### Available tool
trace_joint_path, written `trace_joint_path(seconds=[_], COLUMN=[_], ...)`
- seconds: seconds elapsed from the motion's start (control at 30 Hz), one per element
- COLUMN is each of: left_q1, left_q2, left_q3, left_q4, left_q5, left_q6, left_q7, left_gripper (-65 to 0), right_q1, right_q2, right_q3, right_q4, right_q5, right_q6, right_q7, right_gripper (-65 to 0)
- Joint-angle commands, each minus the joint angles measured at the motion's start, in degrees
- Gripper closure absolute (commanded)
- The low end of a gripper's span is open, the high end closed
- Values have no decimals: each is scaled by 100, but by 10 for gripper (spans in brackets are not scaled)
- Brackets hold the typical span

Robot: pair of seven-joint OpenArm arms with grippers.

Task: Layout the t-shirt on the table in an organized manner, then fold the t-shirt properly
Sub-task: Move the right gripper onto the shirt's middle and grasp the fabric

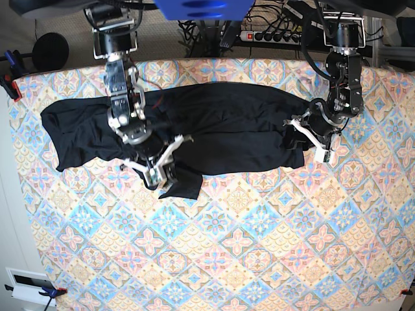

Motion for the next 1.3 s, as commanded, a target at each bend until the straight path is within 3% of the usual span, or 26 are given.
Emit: trace_joint_path(seconds=[0.0,0.23,0.53,0.67,1.17,1.27], left_q1=[-31,-31,-31,-31,-31,-31], left_q2=[-53,-53,-53,-53,-45,-45], left_q3=[-3,15,15,15,23,23], left_q4=[46,46,46,46,46,46], left_q5=[11,11,11,11,11,11], left_q6=[-2,-2,-2,-2,-11,-11], left_q7=[69,69,60,60,60,60], left_gripper=[-258,-258,-258,-258,-258,-258], right_q1=[-142,-793,-881,-863,-828,-828], right_q2=[28,19,10,1,-25,-201], right_q3=[-10,-107,-1575,-1900,-1935,-1935], right_q4=[265,1408,1812,1795,1672,1645], right_q5=[51,51,51,51,60,60], right_q6=[31,31,22,22,14,14], right_q7=[53,-246,-343,-343,-343,-343], right_gripper=[0,0,0,0,0,0])
